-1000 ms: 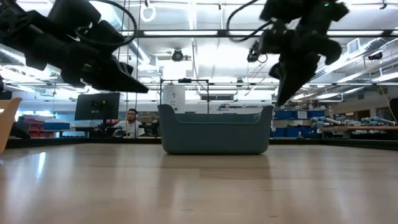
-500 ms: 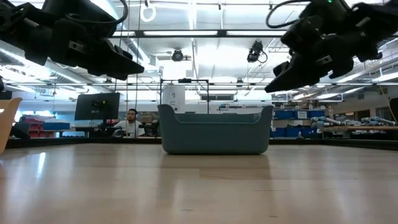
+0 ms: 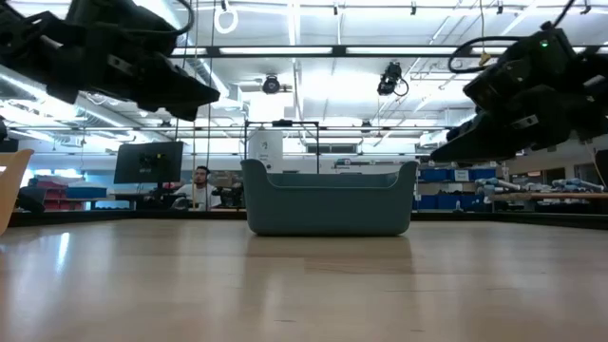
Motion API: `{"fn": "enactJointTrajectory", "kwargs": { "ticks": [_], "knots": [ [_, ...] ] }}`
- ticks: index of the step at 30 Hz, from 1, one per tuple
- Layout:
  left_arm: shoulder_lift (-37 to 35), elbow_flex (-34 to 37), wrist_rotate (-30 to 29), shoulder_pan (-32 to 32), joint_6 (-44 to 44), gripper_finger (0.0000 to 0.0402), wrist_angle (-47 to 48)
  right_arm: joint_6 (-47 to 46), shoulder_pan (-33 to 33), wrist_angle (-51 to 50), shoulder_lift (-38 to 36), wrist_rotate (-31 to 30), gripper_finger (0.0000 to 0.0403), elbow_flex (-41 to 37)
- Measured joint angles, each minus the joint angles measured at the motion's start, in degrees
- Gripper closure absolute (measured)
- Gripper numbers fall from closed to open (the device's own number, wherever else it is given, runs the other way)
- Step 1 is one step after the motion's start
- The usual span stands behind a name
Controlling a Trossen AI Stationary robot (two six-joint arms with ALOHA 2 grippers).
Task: Sort batteries
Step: Return to Home Position
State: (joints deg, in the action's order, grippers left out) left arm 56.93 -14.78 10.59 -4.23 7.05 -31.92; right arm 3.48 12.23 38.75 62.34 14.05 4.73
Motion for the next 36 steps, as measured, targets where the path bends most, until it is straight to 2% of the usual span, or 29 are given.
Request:
{"fn": "enactJointTrajectory", "kwargs": {
  "ticks": [6,11,17,26,31,36],
  "knots": [
    [-8.84,7.41,-3.45,0.00,-2.21,0.0396,-5.04,-1.48,-0.65,2.37,-3.54,-0.95,0.0397,-3.59],
    [-18.96,11.48,-3.49,0.01,-3.88,0.0396,-4.77,-2.15,-1.42,2.27,-6.91,-1.83,0.0396,-4.42],
    [-31.89,12.26,-4.00,-0.44,-3.25,0.0396,10.06,-1.33,-1.99,-1.43,-11.76,-1.85,0.0396,-4.42],
    [-57.01,12.26,-9.73,-0.44,-2.62,0.0396,33.60,-0.33,-1.92,-11.32,-22.99,-2.02,0.0397,-4.42],
    [-56.86,13.25,-10.68,-0.24,-1.64,0.0396,33.93,0.31,-1.92,-17.56,-29.26,-3.73,0.0397,-4.40],
    [-56.94,13.31,-10.91,-0.06,-2.53,0.0396,33.87,0.71,-1.90,-27.54,-39.58,-3.95,0.0398,-4.37]
  ]
}}
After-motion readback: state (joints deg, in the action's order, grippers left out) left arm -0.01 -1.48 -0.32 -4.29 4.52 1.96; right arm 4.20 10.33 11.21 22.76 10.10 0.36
